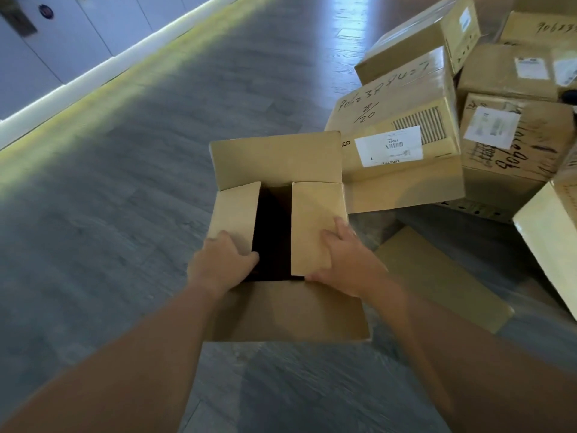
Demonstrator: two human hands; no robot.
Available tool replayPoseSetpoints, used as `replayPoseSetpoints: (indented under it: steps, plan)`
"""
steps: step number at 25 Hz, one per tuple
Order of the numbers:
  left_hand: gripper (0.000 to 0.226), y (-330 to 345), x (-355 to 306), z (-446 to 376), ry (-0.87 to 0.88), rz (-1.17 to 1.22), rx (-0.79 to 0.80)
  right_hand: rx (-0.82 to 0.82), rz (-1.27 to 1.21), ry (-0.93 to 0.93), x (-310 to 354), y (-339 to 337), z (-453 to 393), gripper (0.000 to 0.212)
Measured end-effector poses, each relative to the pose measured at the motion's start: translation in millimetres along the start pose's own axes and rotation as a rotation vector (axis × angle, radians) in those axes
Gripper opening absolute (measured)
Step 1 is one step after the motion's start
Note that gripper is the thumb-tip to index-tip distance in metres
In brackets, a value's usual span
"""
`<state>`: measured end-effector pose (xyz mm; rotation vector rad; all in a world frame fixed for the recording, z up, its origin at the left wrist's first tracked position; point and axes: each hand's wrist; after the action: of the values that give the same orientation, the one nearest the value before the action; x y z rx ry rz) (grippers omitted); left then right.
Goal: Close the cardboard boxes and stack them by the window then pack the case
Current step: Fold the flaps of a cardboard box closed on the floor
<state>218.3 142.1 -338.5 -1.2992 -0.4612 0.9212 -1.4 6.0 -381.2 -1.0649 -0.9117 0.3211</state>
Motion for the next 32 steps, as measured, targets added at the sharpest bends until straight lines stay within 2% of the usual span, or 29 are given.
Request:
replayPoseSetpoints:
  steps: [5,8,11,12,14,15,16,18,21,23,25,27,30,32]
  plan:
    - [0.029,-16.5,-5.8,3.6,0.084,0.055,-0.29,-0.361,0.195,-0.165,3.5,-9.7,8.8,0.049]
    - [0.017,-38.9,-10.5,2.6,0.117,0.013,-0.392,-0.482,0.103,-0.265,6.0,-18.0,14.2,0.037]
    - [0.054,-44.5,-7.1,8.5,0.13,-0.279,-0.392,-0.545,-0.014,-0.169,2.4,-28.1,15.2,0.031]
    - [0.045,-43.9,-5.8,11.5,0.128,-0.398,-0.381,-0.599,0.015,-0.116,0.9,-30.6,15.3,0.03]
    - [0.008,-44.4,-3.0,15.3,0.09,-0.57,-0.337,-0.691,0.106,-0.042,-0.8,-35.7,15.6,0.025]
    - [0.021,-42.2,-0.8,14.1,0.052,-0.625,-0.32,-0.707,0.144,-0.036,-0.2,-37.5,15.6,0.022]
    - [0.028,-40.4,1.8,13.4,0.021,-0.673,-0.276,-0.709,0.161,-0.037,0.7,-39.2,15.2,0.017]
    - [0.025,-36.1,4.7,12.5,-0.004,-0.673,-0.204,-0.703,0.132,0.007,0.7,-42.7,12.8,0.014]
    - [0.01,-24.2,12.6,8.1,-0.016,-0.521,-0.032,-0.589,0.218,0.003,2.3,-42.5,12.0,0.024]
    - [0.016,-17.4,17.4,4.3,-0.029,-0.388,0.093,-0.506,0.303,-0.031,3.6,-37.0,12.6,0.038]
    - [0.022,-9.8,24.3,0.2,-0.03,-0.24,0.167,-0.463,0.306,0.06,5.6,-33.7,9.2,0.047]
    - [0.023,-0.6,33.0,-5.8,-0.044,-0.086,0.207,-0.403,0.267,0.167,3.5,-28.8,4.6,0.05]
    - [0.023,9.2,40.9,-10.7,-0.048,0.057,0.204,-0.324,0.435,0.144,-6.1,-25.2,4.5,0.051]
    - [0.021,13.4,39.5,-12.0,-0.063,0.093,0.202,-0.276,0.455,0.214,-11.6,-22.8,2.5,0.051]
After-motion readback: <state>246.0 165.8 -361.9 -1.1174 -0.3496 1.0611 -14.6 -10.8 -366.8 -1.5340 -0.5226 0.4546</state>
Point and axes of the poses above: each hand's wrist, its own z-axis away from the middle knuckle, its own y-axis out of the palm, x = y × z, and after that the axes turned 6 degrees about -y, right-handed
